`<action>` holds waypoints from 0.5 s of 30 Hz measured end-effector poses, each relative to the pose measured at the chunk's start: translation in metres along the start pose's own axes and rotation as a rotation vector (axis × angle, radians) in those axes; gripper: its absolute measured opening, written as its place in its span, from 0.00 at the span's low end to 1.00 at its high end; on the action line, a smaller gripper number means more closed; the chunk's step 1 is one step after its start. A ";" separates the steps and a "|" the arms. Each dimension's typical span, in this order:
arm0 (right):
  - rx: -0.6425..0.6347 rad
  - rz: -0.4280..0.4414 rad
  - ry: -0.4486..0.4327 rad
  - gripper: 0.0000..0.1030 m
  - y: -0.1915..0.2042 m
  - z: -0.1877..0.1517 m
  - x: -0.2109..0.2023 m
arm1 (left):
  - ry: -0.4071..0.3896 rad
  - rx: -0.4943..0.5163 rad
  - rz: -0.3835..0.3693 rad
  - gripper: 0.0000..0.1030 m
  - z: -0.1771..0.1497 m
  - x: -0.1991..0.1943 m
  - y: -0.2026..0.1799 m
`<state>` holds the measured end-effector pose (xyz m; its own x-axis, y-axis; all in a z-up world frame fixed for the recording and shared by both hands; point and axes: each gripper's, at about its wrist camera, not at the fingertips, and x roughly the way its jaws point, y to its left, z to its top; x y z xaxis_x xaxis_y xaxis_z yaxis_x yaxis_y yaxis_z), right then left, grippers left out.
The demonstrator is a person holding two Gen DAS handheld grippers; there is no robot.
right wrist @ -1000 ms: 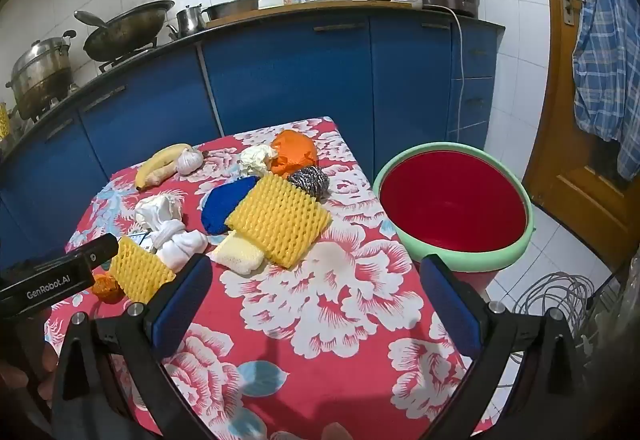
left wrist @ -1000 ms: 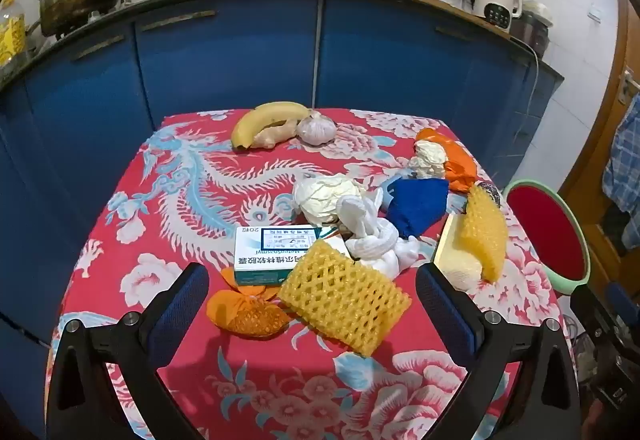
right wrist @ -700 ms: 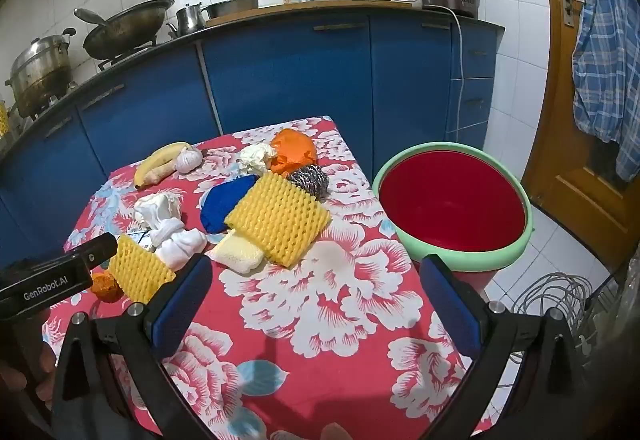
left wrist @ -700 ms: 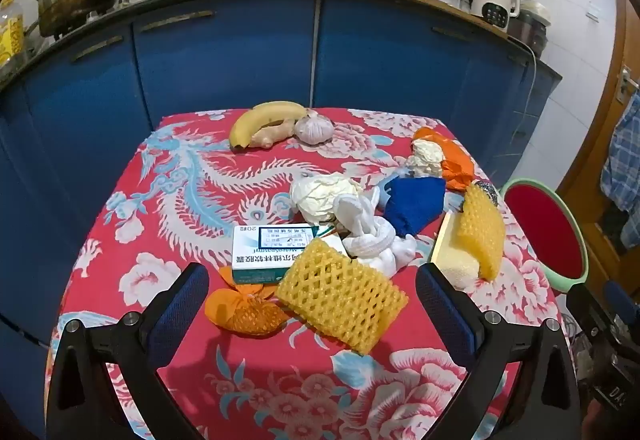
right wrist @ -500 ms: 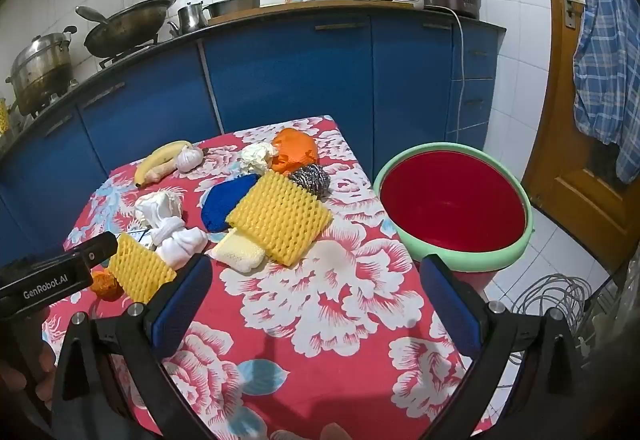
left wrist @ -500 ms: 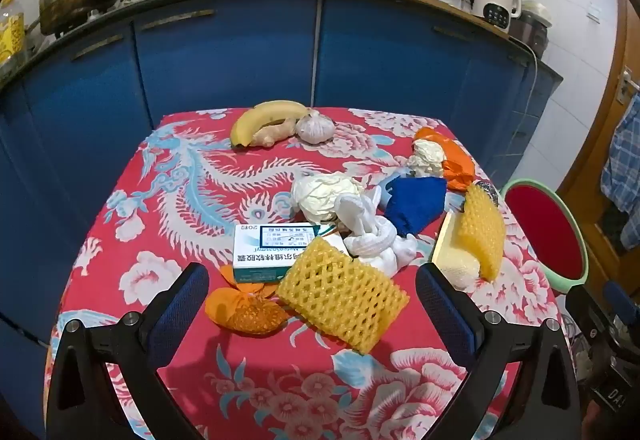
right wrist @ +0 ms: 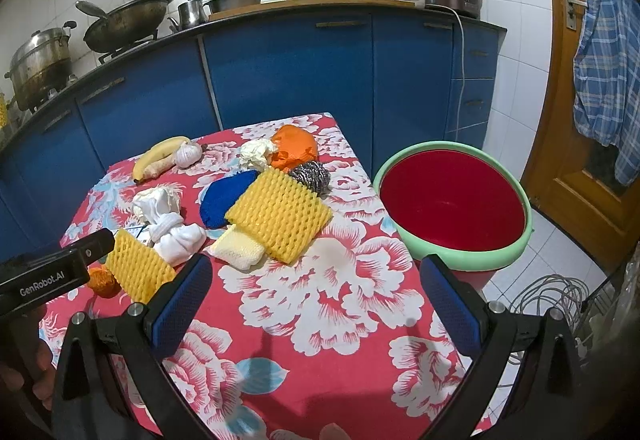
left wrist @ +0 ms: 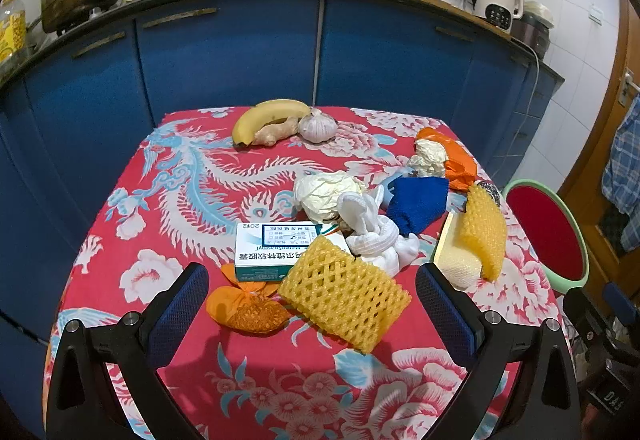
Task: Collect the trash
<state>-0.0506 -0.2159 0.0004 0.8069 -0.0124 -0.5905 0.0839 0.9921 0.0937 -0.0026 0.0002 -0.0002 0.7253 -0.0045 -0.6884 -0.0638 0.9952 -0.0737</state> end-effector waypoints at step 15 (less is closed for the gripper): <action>-0.004 -0.003 -0.001 0.99 0.001 0.000 0.000 | 0.003 -0.003 0.000 1.00 -0.001 0.001 0.002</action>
<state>-0.0504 -0.2150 0.0006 0.8073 -0.0153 -0.5900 0.0840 0.9925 0.0891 -0.0025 0.0020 -0.0013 0.7234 -0.0046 -0.6904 -0.0659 0.9950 -0.0757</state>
